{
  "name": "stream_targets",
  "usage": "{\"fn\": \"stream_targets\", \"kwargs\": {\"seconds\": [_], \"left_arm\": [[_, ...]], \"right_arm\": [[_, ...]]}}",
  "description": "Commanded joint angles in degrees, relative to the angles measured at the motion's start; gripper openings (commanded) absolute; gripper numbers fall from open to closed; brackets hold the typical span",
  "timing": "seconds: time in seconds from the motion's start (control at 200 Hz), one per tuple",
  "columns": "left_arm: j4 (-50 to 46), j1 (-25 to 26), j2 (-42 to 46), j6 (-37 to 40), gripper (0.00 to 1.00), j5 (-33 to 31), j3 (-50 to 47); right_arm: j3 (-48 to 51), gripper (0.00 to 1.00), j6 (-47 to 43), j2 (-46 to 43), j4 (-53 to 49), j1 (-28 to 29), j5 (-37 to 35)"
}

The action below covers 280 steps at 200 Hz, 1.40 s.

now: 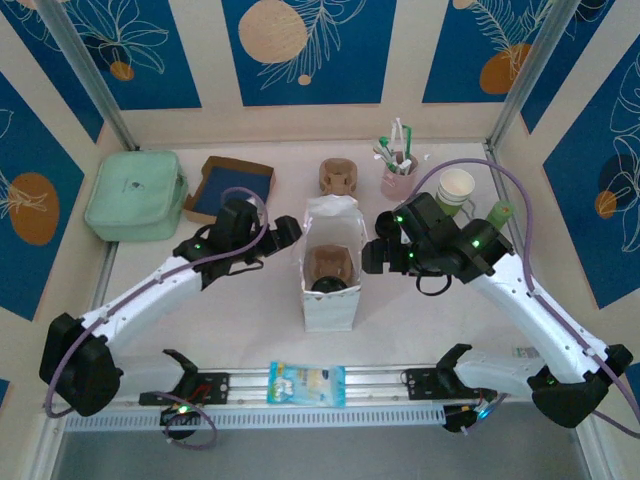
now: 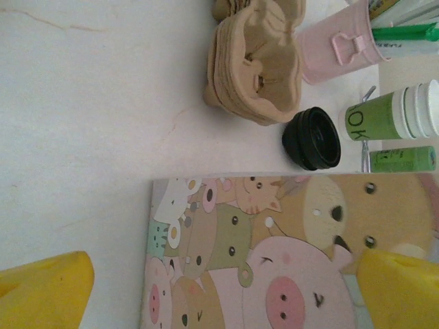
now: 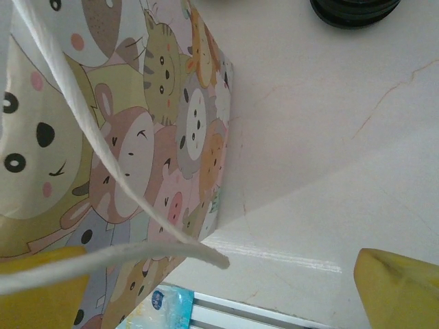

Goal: Pack the takeout coffee

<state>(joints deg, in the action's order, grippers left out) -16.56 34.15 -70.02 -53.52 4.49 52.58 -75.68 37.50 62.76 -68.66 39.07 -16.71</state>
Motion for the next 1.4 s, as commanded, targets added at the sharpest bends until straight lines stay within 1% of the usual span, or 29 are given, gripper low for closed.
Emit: {"fn": "stream_targets", "kwargs": {"seconds": [0.0,0.345,0.926,1.206,1.396], "left_arm": [[-2.99,-0.79,2.37,2.05,0.98,-1.68,2.26],[-6.64,-1.69,6.83,4.08,0.99,-3.37,3.49],[-9.81,-3.48,11.99,6.13,0.99,-3.00,4.71],[-11.76,-3.56,14.02,9.70,0.99,-2.80,6.45],[-12.60,-3.56,15.59,12.40,0.99,-2.73,6.53]], "right_arm": [[0.02,0.99,-1.14,-1.39,-1.12,-0.23,-0.11],[-2.09,0.99,-2.58,-1.94,-1.93,-0.31,0.28],[-5.65,0.99,-5.10,-2.12,-3.38,-0.22,1.23],[-7.87,0.99,-6.73,-2.47,-2.66,-0.57,0.94],[-9.78,0.99,-7.78,-2.52,-2.27,-2.35,0.61]]}}
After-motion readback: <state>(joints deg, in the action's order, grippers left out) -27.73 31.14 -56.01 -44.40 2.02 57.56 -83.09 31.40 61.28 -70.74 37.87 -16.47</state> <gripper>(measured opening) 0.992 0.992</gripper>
